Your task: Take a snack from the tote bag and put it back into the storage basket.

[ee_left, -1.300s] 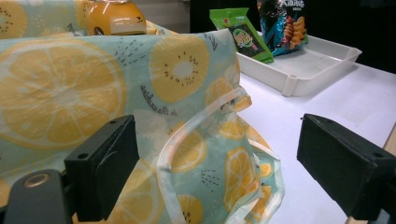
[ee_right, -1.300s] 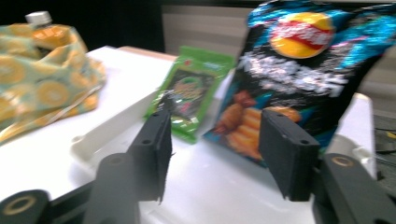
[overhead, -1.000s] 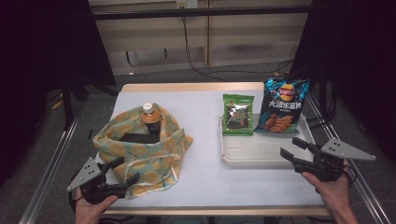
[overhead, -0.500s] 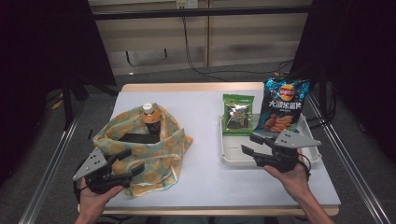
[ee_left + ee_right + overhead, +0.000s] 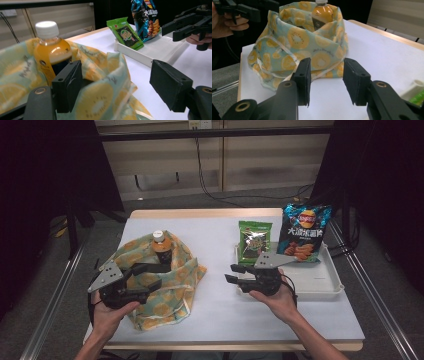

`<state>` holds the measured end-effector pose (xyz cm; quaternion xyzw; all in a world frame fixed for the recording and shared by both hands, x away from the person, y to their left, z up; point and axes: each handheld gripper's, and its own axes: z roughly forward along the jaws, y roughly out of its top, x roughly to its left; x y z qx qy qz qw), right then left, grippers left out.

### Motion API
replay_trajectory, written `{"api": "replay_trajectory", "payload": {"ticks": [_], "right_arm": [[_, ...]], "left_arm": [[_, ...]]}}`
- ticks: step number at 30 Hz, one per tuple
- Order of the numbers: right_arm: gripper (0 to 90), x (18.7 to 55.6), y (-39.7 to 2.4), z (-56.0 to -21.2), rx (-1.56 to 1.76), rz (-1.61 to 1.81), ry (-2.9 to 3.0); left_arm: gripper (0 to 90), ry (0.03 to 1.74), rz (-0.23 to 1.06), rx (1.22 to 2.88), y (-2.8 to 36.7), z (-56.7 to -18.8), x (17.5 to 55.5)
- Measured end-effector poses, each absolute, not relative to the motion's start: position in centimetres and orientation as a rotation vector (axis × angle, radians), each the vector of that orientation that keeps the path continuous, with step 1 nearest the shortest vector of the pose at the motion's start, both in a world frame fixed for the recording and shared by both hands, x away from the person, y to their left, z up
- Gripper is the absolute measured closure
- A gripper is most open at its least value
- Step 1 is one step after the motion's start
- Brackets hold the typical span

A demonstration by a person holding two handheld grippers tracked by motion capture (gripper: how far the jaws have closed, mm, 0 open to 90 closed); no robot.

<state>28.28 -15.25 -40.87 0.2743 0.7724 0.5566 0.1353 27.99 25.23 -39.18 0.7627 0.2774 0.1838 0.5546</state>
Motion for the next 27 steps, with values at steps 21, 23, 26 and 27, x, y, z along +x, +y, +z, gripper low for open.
{"api": "replay_trajectory", "payload": {"ticks": [21, 23, 26, 27], "right_arm": [[47.5, 30.1, -9.5, -41.2, 0.697, 1.636, 2.326], [47.2, 30.2, -8.8, -41.0, 0.682, 1.620, 2.339], [46.7, 30.5, -7.9, -40.8, 0.675, 1.658, 2.350], [46.5, 30.7, -7.4, -40.8, 0.675, 1.648, 2.360]], "left_arm": [[89.8, 0.636, 0.280, 1.923, 25.6, -43.0, 27.3], [90.0, 0.613, 0.270, 1.939, 25.4, -43.1, 27.0], [90.0, 0.584, 0.261, 1.964, 25.1, -43.2, 26.2], [90.0, 0.575, 0.257, 1.971, 25.1, -43.2, 26.0]]}}
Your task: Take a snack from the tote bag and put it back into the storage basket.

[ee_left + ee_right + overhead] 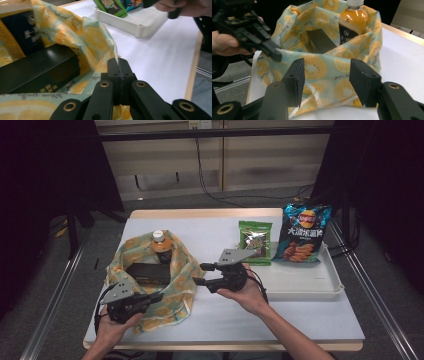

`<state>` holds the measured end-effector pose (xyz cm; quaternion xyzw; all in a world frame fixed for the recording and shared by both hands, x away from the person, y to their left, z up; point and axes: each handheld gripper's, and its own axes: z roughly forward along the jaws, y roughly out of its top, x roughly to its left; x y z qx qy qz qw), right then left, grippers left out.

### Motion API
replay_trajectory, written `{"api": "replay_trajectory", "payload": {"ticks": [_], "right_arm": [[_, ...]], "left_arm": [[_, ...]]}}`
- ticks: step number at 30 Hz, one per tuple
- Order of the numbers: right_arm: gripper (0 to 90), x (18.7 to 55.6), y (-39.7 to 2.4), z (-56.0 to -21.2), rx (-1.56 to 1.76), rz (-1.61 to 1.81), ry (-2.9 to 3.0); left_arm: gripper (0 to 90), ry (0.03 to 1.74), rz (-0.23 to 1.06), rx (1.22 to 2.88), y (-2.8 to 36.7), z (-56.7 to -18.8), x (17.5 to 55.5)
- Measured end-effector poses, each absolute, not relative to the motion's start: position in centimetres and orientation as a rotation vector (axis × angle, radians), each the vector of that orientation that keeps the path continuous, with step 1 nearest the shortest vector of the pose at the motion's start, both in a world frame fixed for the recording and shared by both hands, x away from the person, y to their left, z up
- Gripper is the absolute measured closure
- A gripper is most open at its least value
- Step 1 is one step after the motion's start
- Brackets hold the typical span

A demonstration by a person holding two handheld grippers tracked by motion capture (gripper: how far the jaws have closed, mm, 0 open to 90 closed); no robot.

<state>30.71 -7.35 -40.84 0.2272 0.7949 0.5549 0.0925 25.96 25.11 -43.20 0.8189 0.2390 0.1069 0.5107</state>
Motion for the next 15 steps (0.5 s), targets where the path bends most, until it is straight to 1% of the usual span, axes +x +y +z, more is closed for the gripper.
{"api": "replay_trajectory", "payload": {"ticks": [4, 12, 15], "right_arm": [[46.9, 31.2, -6.2, -40.9, 0.672, 1.684, 2.354], [48.2, 32.3, -3.2, -42.0, 0.675, 1.734, 2.376], [46.2, 32.8, -2.0, -42.6, 0.695, 1.739, 2.382]], "left_arm": [[90.0, 0.564, 0.250, 1.990, 25.0, -43.5, 25.3], [89.8, 0.575, 0.232, 2.009, 24.7, -44.2, 25.3], [89.6, 0.571, 0.232, 2.031, 24.6, -44.5, 25.5]]}}
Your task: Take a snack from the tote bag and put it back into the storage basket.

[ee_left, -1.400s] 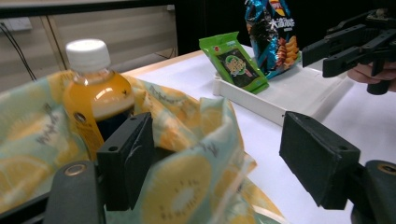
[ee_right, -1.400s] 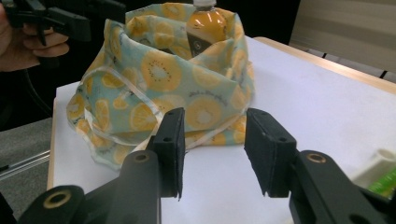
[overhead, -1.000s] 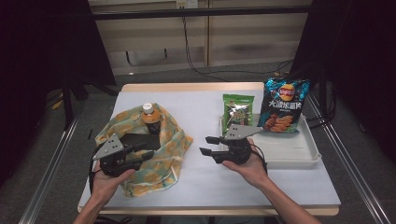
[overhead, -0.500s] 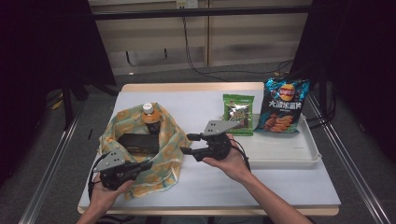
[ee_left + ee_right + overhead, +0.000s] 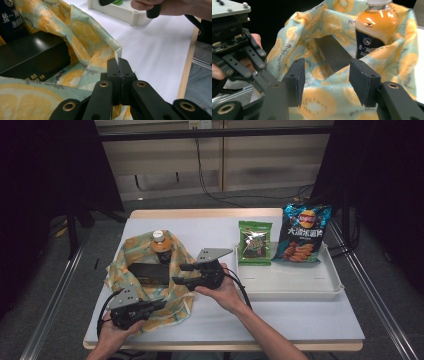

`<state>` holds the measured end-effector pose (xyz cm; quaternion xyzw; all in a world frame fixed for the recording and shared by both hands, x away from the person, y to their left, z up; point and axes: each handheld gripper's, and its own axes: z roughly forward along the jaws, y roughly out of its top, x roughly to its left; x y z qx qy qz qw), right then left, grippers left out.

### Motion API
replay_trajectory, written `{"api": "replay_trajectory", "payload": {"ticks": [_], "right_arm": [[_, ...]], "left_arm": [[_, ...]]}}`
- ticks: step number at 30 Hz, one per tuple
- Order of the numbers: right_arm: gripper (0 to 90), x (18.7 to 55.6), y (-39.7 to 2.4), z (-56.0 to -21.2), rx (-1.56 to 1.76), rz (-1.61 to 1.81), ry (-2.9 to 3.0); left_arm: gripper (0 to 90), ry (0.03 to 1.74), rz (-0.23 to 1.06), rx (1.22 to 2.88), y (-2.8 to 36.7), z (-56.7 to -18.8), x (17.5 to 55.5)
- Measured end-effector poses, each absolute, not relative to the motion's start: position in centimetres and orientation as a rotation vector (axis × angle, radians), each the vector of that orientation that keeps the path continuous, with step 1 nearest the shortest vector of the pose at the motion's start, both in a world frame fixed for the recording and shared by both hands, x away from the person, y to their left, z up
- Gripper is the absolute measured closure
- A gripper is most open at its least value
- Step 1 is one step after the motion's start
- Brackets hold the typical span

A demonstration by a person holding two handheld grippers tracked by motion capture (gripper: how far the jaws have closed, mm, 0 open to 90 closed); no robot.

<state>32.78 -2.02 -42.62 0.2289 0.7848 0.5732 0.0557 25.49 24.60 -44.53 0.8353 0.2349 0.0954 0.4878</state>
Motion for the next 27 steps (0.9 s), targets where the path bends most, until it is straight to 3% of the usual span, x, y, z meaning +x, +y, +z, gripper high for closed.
{"api": "replay_trajectory", "payload": {"ticks": [8, 15, 22, 24, 27], "right_arm": [[42.5, 34.3, -0.4, -43.9, 0.732, 1.657, 2.406], [33.9, 35.6, 0.5, -45.6, 0.798, 1.614, 2.415], [33.0, 36.3, 1.8, -46.7, 0.804, 1.537, 2.429], [41.1, 36.2, 1.8, -47.0, 0.807, 1.537, 2.418], [65.0, 36.3, 1.3, -47.0, 0.814, 1.557, 2.423]], "left_arm": [[88.8, 0.575, 0.205, 2.071, 24.1, -45.1, 25.8], [86.8, 0.608, 0.198, 2.089, 23.3, -45.8, 27.3], [79.7, 0.626, 0.185, 2.092, 23.2, -46.1, 27.6], [77.2, 0.626, 0.179, 2.069, 23.4, -46.0, 27.6], [72.3, 0.630, 0.186, 2.039, 23.9, -45.7, 27.7]]}}
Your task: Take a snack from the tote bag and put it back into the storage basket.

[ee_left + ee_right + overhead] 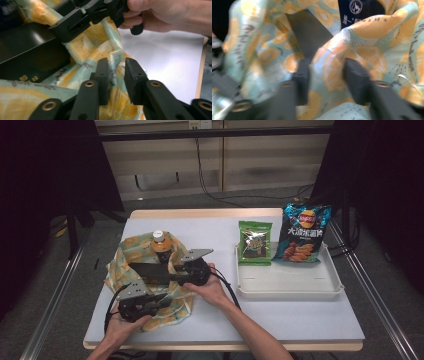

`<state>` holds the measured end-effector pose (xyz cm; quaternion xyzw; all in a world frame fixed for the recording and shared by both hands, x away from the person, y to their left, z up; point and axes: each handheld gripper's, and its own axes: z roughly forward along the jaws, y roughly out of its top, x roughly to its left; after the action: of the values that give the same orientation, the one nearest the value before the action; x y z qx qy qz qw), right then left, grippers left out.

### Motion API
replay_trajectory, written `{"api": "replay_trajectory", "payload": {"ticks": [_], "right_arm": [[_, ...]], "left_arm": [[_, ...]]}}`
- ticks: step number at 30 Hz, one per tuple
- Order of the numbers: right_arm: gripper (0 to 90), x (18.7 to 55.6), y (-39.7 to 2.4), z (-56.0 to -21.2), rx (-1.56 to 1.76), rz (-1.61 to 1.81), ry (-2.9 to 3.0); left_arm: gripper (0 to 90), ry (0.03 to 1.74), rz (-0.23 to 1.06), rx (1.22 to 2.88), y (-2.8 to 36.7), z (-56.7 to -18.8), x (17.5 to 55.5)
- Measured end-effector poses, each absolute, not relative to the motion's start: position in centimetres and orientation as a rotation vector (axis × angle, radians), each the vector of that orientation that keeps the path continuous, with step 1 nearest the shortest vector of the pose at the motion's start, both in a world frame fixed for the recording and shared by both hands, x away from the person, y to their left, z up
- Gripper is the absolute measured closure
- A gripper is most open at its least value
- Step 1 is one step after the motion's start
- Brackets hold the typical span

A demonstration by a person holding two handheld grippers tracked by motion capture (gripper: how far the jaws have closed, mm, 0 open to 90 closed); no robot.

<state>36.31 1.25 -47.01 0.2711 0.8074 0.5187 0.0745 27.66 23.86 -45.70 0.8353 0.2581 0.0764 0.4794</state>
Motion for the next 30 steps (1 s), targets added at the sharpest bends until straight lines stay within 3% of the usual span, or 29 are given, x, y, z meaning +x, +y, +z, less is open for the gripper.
{"api": "replay_trajectory", "payload": {"ticks": [2, 4, 17, 22, 30], "right_arm": [[81.9, 36.3, 0.7, -46.6, 0.809, 1.604, 2.431], [86.7, 36.2, 0.1, -46.2, 0.826, 1.631, 2.405], [87.9, 36.1, -4.0, -46.0, 0.978, 1.515, 2.358], [83.3, 36.0, -3.8, -46.6, 0.944, 1.437, 2.428], [61.6, 35.7, -3.4, -45.3, 0.842, 1.570, 2.392]], "left_arm": [[69.3, 0.639, 0.186, 1.993, 24.3, -45.5, 27.7], [68.6, 0.649, 0.187, 1.977, 24.7, -45.4, 27.6], [68.6, 0.653, 0.183, 1.978, 24.7, -45.5, 27.8], [68.4, 0.645, 0.193, 1.933, 25.2, -45.1, 27.7], [71.0, 0.675, 0.205, 1.916, 26.0, -45.3, 28.2]]}}
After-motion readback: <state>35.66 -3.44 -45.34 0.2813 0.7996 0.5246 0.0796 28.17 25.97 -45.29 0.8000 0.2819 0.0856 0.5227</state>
